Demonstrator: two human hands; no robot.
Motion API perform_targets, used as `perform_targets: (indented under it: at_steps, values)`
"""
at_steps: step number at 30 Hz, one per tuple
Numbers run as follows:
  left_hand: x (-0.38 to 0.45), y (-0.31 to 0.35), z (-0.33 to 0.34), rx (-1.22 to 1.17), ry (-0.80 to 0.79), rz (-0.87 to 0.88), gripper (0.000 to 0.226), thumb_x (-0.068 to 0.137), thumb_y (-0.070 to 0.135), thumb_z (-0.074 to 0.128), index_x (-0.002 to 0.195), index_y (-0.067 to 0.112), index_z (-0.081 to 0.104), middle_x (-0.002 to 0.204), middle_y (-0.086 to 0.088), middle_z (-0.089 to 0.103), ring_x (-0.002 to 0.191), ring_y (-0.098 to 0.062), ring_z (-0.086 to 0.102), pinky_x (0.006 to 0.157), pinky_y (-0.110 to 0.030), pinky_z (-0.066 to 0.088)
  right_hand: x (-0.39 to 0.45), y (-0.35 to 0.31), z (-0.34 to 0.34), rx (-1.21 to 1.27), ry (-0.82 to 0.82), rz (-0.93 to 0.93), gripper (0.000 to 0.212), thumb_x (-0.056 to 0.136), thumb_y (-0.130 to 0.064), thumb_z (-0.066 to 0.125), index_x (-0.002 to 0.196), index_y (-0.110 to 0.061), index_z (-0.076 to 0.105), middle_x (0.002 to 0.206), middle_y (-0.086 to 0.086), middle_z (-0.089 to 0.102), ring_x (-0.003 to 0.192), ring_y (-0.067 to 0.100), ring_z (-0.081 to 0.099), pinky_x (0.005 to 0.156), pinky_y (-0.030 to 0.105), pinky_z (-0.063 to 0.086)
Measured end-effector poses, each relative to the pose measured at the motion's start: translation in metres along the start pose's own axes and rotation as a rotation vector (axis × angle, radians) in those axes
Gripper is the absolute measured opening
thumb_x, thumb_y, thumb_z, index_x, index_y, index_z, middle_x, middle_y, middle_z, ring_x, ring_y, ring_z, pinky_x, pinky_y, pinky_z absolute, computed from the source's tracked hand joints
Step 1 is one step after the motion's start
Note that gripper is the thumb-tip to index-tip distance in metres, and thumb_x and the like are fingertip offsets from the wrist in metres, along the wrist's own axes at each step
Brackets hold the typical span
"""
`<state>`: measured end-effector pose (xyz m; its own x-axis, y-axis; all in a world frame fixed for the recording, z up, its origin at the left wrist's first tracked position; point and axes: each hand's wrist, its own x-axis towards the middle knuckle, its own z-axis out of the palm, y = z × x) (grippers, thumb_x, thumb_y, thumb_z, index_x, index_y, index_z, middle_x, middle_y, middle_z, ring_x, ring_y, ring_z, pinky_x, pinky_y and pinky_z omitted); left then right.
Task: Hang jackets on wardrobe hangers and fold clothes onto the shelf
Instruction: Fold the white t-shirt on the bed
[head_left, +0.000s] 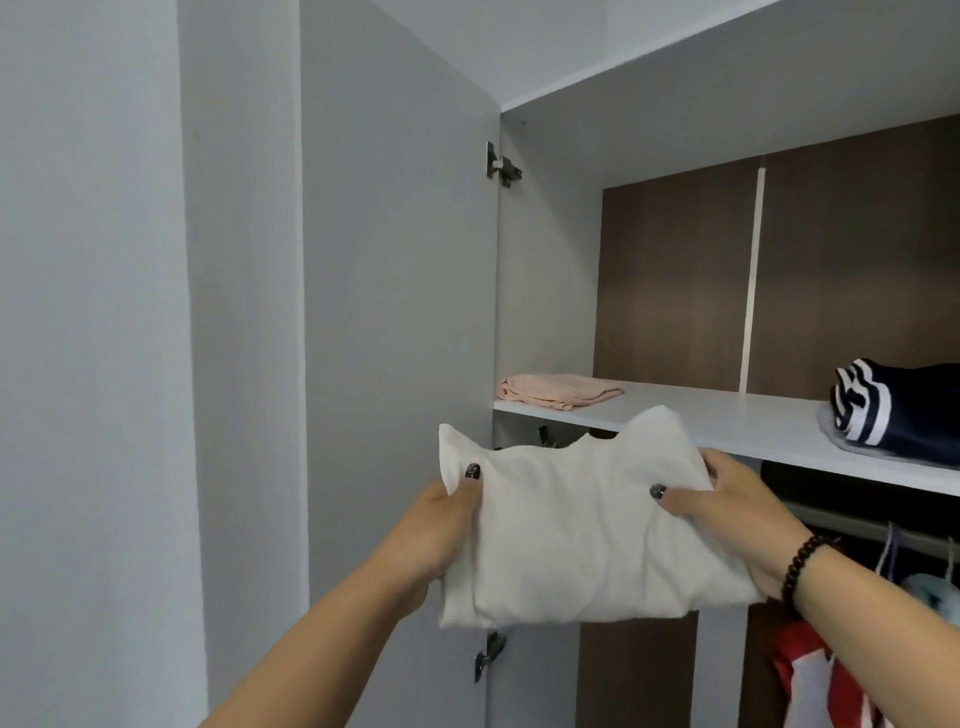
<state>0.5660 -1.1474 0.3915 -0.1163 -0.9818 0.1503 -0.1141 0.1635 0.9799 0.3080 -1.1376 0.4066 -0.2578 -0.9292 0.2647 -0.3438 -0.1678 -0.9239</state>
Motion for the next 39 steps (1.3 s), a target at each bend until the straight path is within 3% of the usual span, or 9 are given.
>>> perform_targets:
  at_steps: [5,10,16,20,24,28,32,36,39]
  values:
    - [0.081,-0.003,0.002,0.037,-0.049,0.028,0.027,0.104,0.040,0.033,0.105,0.030,0.057,0.104,0.010,0.068,0.093,-0.011,0.065,0.072,-0.030,0.052,0.076,0.003,0.000,-0.033,0.010,0.015,0.030,0.081,-0.010,0.072,0.107,-0.015,0.059,0.103,0.008,0.067,0.092,0.029,0.065,0.082,0.044,0.054]
    - [0.162,-0.015,0.002,0.024,-0.114,0.142,0.030,0.104,0.040,0.032,0.115,0.032,0.058,0.107,0.013,0.071,0.096,-0.007,0.067,0.063,-0.024,0.051,0.145,0.000,0.008,-0.093,0.032,-0.010,0.026,0.082,-0.010,0.070,0.105,-0.017,0.062,0.101,0.007,0.069,0.090,0.028,0.066,0.071,0.036,0.053]
    - [0.248,-0.007,0.006,-0.010,-0.139,0.219,0.031,0.103,0.040,0.035,0.101,0.030,0.064,0.092,0.011,0.074,0.083,-0.008,0.070,0.067,-0.027,0.052,0.230,-0.018,0.008,-0.288,0.117,-0.080,0.024,0.081,-0.014,0.071,0.103,-0.019,0.063,0.100,0.002,0.067,0.088,0.023,0.064,0.071,0.034,0.051]
    - [0.297,-0.001,0.021,-0.018,-0.134,0.227,0.034,0.102,0.039,0.038,0.101,0.021,0.066,0.100,-0.011,0.072,0.086,-0.022,0.068,0.077,-0.043,0.055,0.290,-0.038,-0.001,-0.433,0.175,-0.112,0.026,0.075,-0.019,0.078,0.098,-0.018,0.064,0.101,0.002,0.067,0.089,0.021,0.064,0.078,0.034,0.052]
    - [0.342,0.013,0.036,-0.092,-0.078,0.277,0.032,0.101,0.035,0.043,0.103,0.013,0.066,0.096,-0.015,0.073,0.080,-0.024,0.070,0.061,-0.030,0.054,0.353,-0.057,-0.010,-0.484,0.219,-0.173,0.036,0.070,-0.020,0.083,0.102,-0.015,0.066,0.103,-0.001,0.064,0.093,0.019,0.061,0.075,0.029,0.046]
    - [0.374,0.029,0.050,-0.197,0.015,0.272,0.030,0.100,0.033,0.048,0.098,0.010,0.067,0.086,-0.006,0.076,0.075,-0.018,0.074,0.054,-0.027,0.057,0.414,-0.073,-0.008,-0.612,0.179,-0.266,0.038,0.072,-0.026,0.082,0.103,-0.016,0.065,0.104,-0.002,0.059,0.095,0.018,0.055,0.077,0.029,0.042]
    - [0.399,0.032,0.061,-0.244,0.081,0.224,0.026,0.099,0.031,0.052,0.100,0.009,0.066,0.089,-0.007,0.076,0.078,-0.020,0.074,0.056,-0.028,0.058,0.471,-0.077,0.004,-0.710,0.088,-0.328,0.033,0.074,-0.027,0.081,0.099,-0.019,0.061,0.105,-0.003,0.058,0.096,0.018,0.054,0.077,0.030,0.043]
    - [0.416,0.022,0.070,-0.228,0.141,0.203,0.027,0.099,0.029,0.051,0.102,0.006,0.064,0.094,-0.012,0.075,0.082,-0.025,0.074,0.065,-0.037,0.061,0.515,-0.056,0.025,-0.752,0.005,-0.340,0.032,0.075,-0.026,0.080,0.098,-0.019,0.059,0.106,-0.002,0.057,0.095,0.019,0.055,0.075,0.029,0.043]
    - [0.419,0.009,0.079,-0.221,0.146,0.146,0.027,0.101,0.026,0.047,0.102,0.004,0.064,0.095,-0.016,0.074,0.081,-0.030,0.073,0.059,-0.034,0.060,0.539,-0.025,0.038,-0.759,-0.047,-0.302,0.032,0.073,-0.025,0.082,0.096,-0.019,0.060,0.107,0.000,0.062,0.097,0.021,0.059,0.079,0.030,0.048]
